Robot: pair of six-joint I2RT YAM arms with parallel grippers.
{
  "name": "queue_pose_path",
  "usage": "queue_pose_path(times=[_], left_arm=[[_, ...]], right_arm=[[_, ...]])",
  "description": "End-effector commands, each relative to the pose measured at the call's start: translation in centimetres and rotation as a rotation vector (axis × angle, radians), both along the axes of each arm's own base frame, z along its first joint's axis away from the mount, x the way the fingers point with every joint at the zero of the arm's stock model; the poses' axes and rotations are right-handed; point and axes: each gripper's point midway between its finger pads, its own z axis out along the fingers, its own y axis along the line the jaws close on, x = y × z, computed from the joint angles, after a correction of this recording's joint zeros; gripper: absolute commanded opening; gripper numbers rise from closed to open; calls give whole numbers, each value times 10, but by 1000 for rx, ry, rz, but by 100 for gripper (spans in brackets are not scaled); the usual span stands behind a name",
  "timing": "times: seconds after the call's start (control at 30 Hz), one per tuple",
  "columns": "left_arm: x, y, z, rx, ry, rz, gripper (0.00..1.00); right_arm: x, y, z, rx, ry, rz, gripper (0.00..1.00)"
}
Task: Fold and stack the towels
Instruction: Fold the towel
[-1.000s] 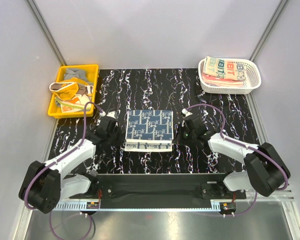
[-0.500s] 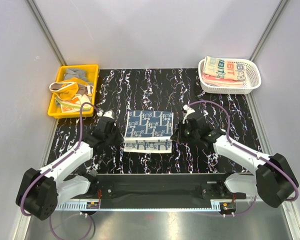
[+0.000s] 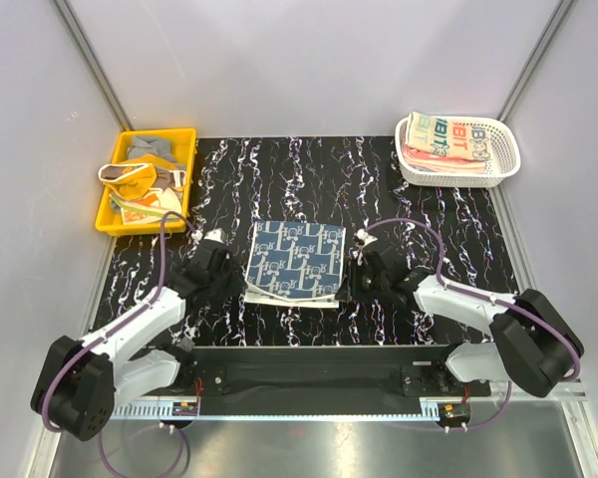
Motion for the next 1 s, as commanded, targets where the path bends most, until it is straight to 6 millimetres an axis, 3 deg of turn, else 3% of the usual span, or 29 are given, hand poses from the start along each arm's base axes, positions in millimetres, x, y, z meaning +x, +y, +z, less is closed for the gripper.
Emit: queue_pose_path(times=[0.0,0.17,0.23,0.27,0.33,0.4,0.43,0.47,0.5,0.53,0.57,0.6,0.63,0.7,0.73,0.97], left_arm=[[12,-3,28,-18,-85,2,33],[22,6,63,17,-154,20,40],[35,0,80,5,-191,12,42],[41,-2,75,24,-172,-2,43],[58,-11,81,25,-195,-23,44],[80,-20,80,53,-188,-63,44],[90,-21,81,69,-190,-69,44],[105,-23,90,84,-218,-83,44],[116,-25,74,107,-187,-92,44],[124,-22,71,110,-179,-92,43],[139,-25,77,113,-192,-101,42],[146,-25,62,128,-163,-105,42],[153,-27,58,127,-153,-113,42],[171,-27,58,141,-151,-121,42],[175,-25,37,166,-99,-126,41],[202,-18,-9,188,0,-104,40]], right_arm=[[9,6,28,49,-87,-3,38],[17,-1,60,57,-159,-57,49],[31,-10,66,-8,-193,-104,52],[42,-8,77,-12,-215,-120,53],[58,-13,66,-82,-205,-153,53],[83,-14,71,-113,-224,-195,53],[93,-17,54,-170,-195,-218,52],[107,-15,60,-171,-207,-234,53],[118,-18,57,-181,-206,-257,53],[125,-21,42,-219,-186,-270,53],[138,-19,48,-224,-196,-284,52],[146,-22,45,-246,-197,-289,53],[153,-24,32,-283,-179,-294,53],[168,-22,33,-299,-182,-294,52],[173,-25,19,-336,-160,-295,53],[205,-22,10,-402,-164,-308,53]])
